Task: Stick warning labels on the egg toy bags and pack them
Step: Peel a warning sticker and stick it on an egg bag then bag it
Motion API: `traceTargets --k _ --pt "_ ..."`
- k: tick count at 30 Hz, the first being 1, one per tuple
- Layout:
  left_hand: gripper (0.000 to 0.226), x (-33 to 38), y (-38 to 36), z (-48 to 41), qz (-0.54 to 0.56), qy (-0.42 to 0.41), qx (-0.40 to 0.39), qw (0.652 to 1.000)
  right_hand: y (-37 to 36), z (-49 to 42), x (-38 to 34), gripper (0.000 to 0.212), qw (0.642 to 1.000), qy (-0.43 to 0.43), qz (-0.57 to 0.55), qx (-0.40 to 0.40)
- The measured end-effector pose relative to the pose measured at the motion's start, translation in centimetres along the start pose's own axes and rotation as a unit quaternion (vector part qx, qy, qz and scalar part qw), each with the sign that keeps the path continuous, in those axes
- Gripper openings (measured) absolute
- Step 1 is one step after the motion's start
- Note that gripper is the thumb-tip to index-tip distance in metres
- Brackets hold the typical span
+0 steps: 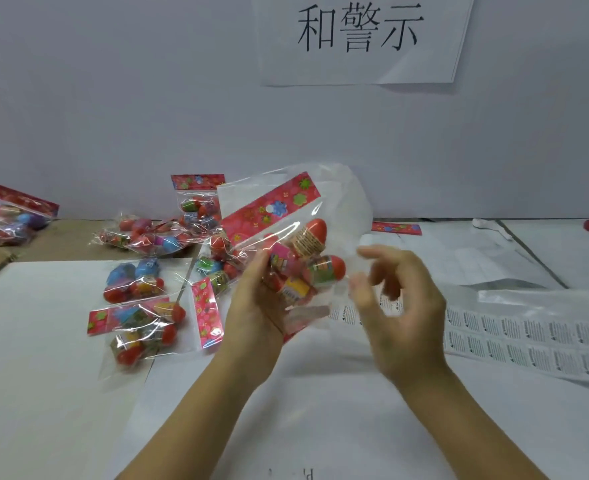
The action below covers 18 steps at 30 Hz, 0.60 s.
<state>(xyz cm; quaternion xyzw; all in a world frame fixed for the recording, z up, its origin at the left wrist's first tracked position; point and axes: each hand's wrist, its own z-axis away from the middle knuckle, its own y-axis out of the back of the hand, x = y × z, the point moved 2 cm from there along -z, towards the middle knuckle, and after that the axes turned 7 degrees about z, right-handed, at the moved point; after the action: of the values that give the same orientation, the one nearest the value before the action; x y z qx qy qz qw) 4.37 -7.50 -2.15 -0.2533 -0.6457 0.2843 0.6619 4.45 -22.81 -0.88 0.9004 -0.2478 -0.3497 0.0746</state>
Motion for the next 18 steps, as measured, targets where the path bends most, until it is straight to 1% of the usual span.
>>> traceTargets --k 1,2,3,4,5,6,7,10,12,15,18 --pt "0.038 0.0 0.1 -0.1 -0.002 0.003 0.003 1.000 0.1 -0.4 0.5 0.015 0.997 -0.077 -0.024 -0.008" --pt "0.039 -0.1 0.1 -0.2 -0.005 0.008 0.005 1.000 0.1 -0.7 1.1 0.017 0.987 -0.146 -0.050 -0.042" --pt "0.041 -0.1 0.2 -0.2 -0.007 0.012 0.013 1.000 -0.1 -1.0 1.9 0.023 0.973 -0.195 -0.075 -0.094" --pt "0.043 -0.2 0.3 -0.3 -0.009 0.012 0.024 1.000 -0.3 -1.1 2.5 0.029 0.957 -0.225 -0.099 -0.154" --pt "0.043 -0.3 0.4 -0.3 -0.010 0.010 0.033 0.999 -0.6 -1.2 2.9 0.034 0.942 -0.237 -0.119 -0.204" --pt "0.041 -0.3 0.4 -0.4 -0.012 0.006 0.039 0.999 -0.8 -1.1 3.2 0.037 0.934 -0.238 -0.132 -0.233" --pt "0.041 -0.4 0.3 -0.4 -0.010 0.001 0.045 0.999 -1.0 -1.1 3.3 0.037 0.930 -0.236 -0.145 -0.243" --pt "0.037 -0.3 0.3 -0.6 -0.003 -0.005 0.072 0.997 -0.8 -1.1 3.3 0.037 0.924 -0.237 -0.192 -0.229" --pt "0.036 -0.2 0.4 -0.7 -0.016 -0.004 0.075 0.997 -0.6 -1.1 3.4 0.040 0.924 -0.229 -0.203 -0.229" --pt "0.038 -0.2 0.4 -0.9 -0.030 -0.001 0.087 0.996 -0.8 -0.9 3.4 0.038 0.932 -0.203 -0.170 -0.246" --pt "0.036 -0.2 0.6 -1.2 -0.038 -0.013 0.108 0.993 -0.8 -0.8 3.4 0.038 0.942 -0.190 -0.143 -0.235"
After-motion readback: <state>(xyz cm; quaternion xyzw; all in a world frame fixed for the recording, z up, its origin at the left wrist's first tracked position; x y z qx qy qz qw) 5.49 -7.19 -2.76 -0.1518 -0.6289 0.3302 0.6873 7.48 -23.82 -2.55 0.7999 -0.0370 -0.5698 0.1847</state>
